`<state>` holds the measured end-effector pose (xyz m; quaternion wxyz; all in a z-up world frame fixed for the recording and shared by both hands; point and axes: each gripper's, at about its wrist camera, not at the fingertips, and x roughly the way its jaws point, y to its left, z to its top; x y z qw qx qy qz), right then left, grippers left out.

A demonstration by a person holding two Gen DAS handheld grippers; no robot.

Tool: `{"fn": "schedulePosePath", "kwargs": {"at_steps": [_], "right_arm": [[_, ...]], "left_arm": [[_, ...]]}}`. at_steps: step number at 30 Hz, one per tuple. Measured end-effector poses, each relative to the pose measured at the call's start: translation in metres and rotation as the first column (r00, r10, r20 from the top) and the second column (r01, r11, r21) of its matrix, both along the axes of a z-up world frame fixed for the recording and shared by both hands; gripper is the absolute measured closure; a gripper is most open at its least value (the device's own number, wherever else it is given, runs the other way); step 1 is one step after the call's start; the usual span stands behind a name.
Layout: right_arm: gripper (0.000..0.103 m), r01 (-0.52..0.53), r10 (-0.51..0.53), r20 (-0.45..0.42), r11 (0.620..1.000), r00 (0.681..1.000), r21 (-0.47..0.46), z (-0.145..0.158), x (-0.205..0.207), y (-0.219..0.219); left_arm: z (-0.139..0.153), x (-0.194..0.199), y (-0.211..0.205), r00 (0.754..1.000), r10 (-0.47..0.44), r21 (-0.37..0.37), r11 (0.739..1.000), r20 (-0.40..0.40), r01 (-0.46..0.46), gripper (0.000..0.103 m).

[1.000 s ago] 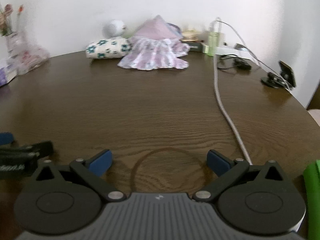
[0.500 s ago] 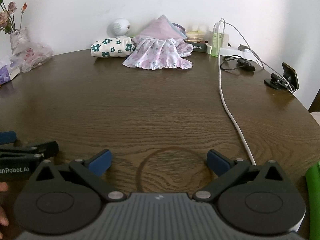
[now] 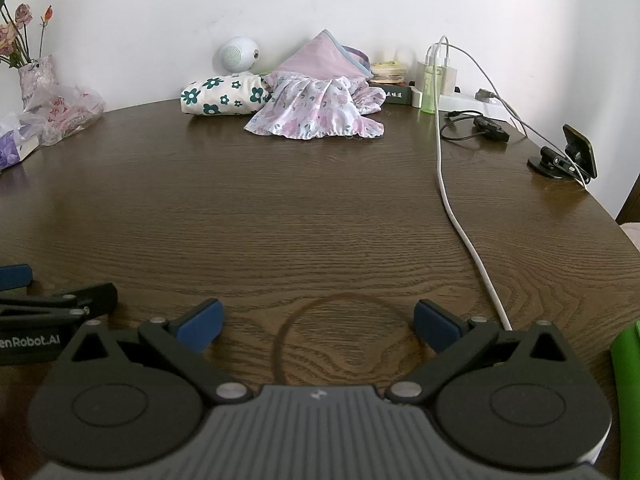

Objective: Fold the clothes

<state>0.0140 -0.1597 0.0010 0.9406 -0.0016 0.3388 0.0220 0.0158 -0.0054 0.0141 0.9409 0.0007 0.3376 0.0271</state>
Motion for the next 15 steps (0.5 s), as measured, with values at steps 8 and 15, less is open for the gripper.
{"fn": "schedulePosePath", "kwargs": {"at_steps": [8,15], "right_arm": [[0.000,0.005,-0.005,0.000,1.000,1.000,0.001,0.0000,0.0001,-0.0009],[0.000,0.006,-0.006,0.001,1.000,1.000,0.002,-0.0003,0.0002,-0.0008]], "left_arm": [[0.0000,-0.0001,0.0002,1.000,-0.002,-0.001,1.000,0.000,0.002,0.000],[-0.0002,-0.0003,-0.0007,1.000,-0.012,0.000,1.000,0.000,0.012,0.000]]}}
